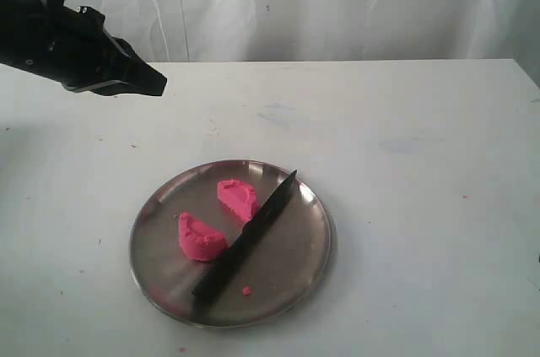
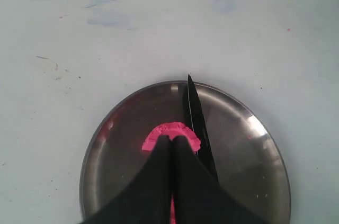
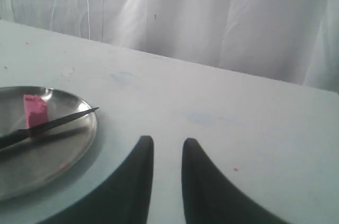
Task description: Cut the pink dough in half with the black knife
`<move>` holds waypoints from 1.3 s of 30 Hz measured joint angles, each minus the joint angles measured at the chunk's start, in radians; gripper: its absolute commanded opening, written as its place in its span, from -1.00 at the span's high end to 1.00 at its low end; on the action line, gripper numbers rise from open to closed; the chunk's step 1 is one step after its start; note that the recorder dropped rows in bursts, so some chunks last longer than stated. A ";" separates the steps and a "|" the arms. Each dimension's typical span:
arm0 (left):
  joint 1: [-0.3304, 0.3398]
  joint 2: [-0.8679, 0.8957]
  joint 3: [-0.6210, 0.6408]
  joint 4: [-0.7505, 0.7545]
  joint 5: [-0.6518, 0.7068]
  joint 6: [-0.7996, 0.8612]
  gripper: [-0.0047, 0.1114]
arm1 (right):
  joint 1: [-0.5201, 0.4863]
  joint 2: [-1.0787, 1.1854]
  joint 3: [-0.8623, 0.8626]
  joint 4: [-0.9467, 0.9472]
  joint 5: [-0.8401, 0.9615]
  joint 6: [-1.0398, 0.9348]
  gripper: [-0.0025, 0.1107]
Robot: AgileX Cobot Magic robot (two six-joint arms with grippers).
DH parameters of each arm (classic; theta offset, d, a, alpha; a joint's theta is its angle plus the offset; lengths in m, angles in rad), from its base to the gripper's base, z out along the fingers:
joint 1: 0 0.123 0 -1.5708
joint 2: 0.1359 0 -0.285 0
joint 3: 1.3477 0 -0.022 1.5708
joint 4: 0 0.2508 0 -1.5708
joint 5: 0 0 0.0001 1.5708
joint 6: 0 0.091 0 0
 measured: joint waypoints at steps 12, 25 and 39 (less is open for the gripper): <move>0.000 0.000 0.000 0.000 0.000 0.000 0.92 | 0.000 0.000 0.000 0.000 0.026 0.211 0.62; 0.000 0.000 0.000 0.000 0.000 0.000 0.92 | 0.000 0.000 0.000 0.000 0.026 0.214 0.62; -0.196 -0.473 0.369 0.389 -0.539 -0.300 0.92 | 0.000 0.000 0.000 0.000 0.027 0.214 0.62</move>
